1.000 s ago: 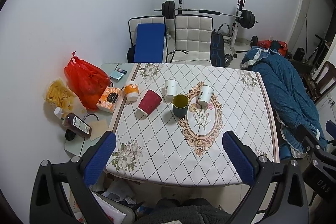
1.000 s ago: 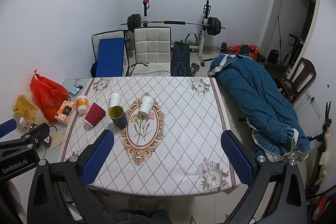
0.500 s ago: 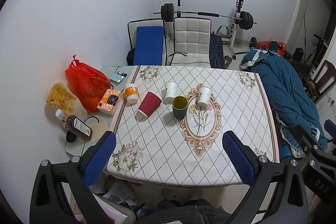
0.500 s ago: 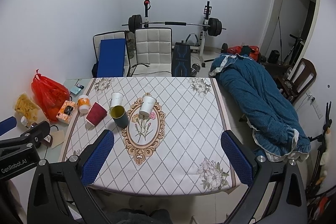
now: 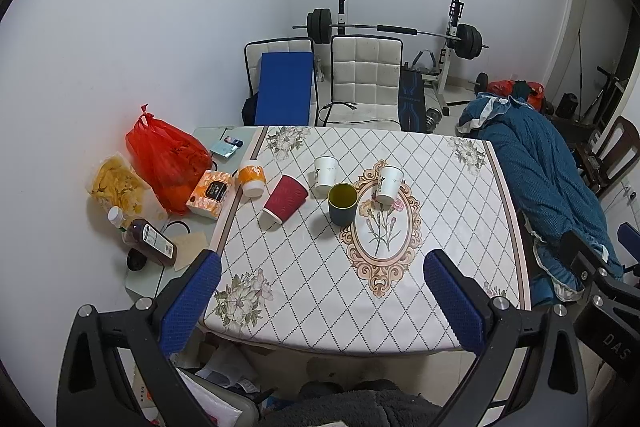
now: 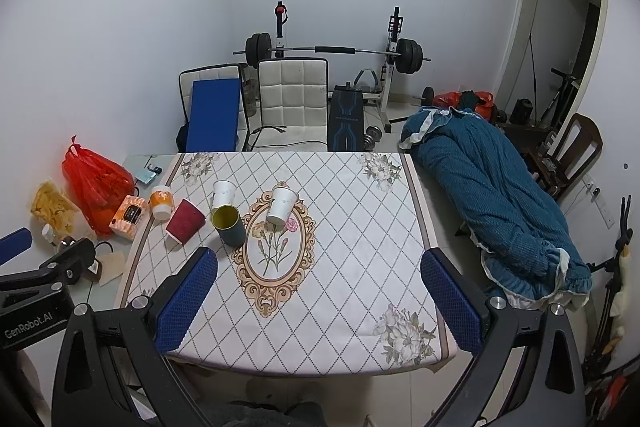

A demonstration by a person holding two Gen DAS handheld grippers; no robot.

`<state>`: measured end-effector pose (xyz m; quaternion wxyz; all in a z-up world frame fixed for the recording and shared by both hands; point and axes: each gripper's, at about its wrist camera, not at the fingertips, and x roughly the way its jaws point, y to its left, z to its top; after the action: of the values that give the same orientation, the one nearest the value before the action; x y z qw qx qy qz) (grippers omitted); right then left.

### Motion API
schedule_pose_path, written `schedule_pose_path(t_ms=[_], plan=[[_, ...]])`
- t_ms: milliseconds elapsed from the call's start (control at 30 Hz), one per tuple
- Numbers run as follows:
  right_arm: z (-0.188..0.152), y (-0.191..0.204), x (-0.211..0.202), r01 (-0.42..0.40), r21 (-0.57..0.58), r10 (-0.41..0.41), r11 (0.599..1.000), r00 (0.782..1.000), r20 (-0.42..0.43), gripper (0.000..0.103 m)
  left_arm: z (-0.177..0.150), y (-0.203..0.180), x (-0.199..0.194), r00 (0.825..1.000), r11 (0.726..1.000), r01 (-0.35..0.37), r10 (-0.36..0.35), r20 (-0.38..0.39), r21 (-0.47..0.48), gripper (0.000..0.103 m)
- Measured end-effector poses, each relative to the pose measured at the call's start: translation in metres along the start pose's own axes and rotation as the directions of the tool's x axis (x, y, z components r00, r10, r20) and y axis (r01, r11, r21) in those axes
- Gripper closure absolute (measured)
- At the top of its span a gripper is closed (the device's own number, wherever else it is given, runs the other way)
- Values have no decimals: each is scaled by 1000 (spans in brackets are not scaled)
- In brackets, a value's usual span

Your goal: Flip cup upside down

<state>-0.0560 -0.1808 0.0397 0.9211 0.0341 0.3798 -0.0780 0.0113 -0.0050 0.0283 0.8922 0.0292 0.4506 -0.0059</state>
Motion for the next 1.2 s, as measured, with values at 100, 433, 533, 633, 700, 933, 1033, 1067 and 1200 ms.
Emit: schedule_pose_path(t_ms=[100, 433, 533, 633, 700, 933, 1033, 1067, 1200], plan=[[0, 0, -1, -2, 1, 2, 1000, 1000, -3, 0, -1, 0, 0, 1000, 1000, 1, -1, -1, 0, 0], [-1, 0, -4, -6, 0, 6, 1000, 1000, -13, 0, -17, -1, 1, 1000, 1000, 6, -6, -22, 8, 0], [-4, 2, -3, -7, 1, 7, 1000, 1000, -20, 0, -21, 0, 4, 1000, 1000, 7, -6, -24, 9, 0], [-4, 3, -1, -6, 0, 6, 1000, 1000, -26, 0, -24, -1, 5, 1000, 1000, 7, -7, -25, 11, 0], [-4, 2, 1, -6, 1, 6, 1000, 1000, -31, 0, -25, -1, 6, 1000, 1000, 9, -9, -27, 8, 0], [-3, 3, 4, -12, 2, 12, 1000, 999, -36, 0, -26, -1, 6, 1000, 1000, 8, -8, -26, 10, 0], [-3, 1, 3, -14, 3, 14, 1000, 999, -37, 0, -26, -2, 6, 1000, 1000, 10, -10, -26, 11, 0], [-3, 2, 4, -15, 3, 15, 1000, 999, -38, 0, -28, -2, 7, 1000, 1000, 9, -9, -26, 12, 0], [-4, 3, 8, -13, 10, 14, 1000, 999, -49, 0, -30, -1, 16, 1000, 1000, 8, -8, -26, 11, 0]])
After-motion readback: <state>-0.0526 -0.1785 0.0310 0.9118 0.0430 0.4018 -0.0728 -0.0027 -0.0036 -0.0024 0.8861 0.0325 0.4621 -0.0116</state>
